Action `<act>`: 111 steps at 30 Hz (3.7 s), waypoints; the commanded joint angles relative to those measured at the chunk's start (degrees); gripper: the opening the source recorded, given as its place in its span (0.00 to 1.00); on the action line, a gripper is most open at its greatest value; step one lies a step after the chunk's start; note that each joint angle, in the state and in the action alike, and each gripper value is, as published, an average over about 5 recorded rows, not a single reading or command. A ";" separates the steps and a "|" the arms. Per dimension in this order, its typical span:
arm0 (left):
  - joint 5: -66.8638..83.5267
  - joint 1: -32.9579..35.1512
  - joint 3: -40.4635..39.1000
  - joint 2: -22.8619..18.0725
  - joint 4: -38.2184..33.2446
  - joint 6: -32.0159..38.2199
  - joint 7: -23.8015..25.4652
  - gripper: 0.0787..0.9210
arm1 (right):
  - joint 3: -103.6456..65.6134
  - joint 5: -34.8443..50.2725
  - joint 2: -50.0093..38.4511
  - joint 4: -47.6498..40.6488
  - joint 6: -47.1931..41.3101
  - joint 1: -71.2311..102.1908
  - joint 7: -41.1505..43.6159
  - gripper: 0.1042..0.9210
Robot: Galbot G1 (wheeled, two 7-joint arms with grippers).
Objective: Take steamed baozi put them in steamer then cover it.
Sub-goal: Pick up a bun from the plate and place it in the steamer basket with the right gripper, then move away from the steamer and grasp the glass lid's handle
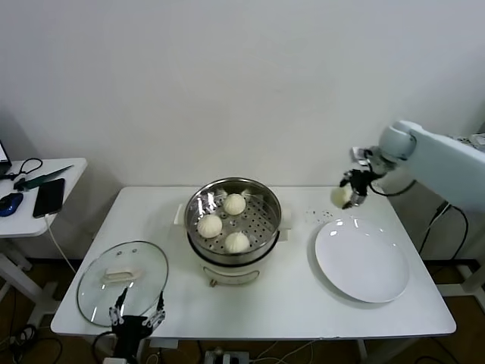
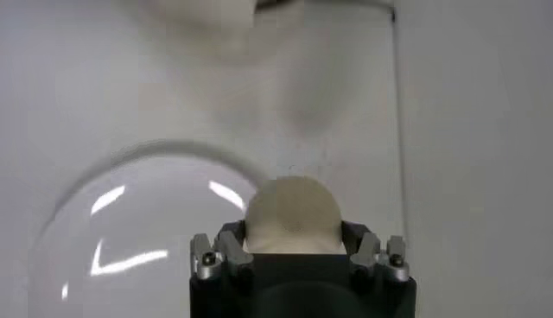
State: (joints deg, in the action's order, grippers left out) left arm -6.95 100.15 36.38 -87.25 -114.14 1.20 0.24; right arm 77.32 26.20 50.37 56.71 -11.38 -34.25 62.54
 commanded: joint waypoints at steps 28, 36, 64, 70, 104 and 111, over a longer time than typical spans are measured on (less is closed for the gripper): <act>1.22 -1.77 -1.72 1.35 0.93 0.68 0.16 0.88 | 24.24 26.11 30.55 -0.04 -7.38 -6.13 -6.37 0.74; 1.36 -1.78 -1.59 1.66 1.73 0.87 0.12 0.88 | 23.94 24.71 30.13 -1.00 -7.32 -3.52 -6.75 0.75; 1.07 -1.87 -1.72 1.54 1.22 0.61 0.17 0.88 | 19.40 23.20 23.50 4.30 -6.53 -7.53 -7.90 0.88; 0.49 -2.11 -1.77 1.36 0.93 0.43 0.19 0.88 | 14.51 25.53 15.96 8.86 -3.44 -9.80 -11.65 0.88; -9.01 1.07 1.45 0.83 -6.71 -0.31 0.14 0.88 | -92.75 9.17 -10.06 41.21 13.67 88.55 -52.60 0.88; -28.03 0.12 4.88 0.92 -8.21 0.28 0.61 0.88 | -108.09 5.50 -1.04 45.96 11.04 103.64 -50.90 0.88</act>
State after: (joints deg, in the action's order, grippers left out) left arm -14.70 100.71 37.97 -86.27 -120.39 0.94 0.60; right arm 4.32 38.61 41.32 94.82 1.52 35.82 12.73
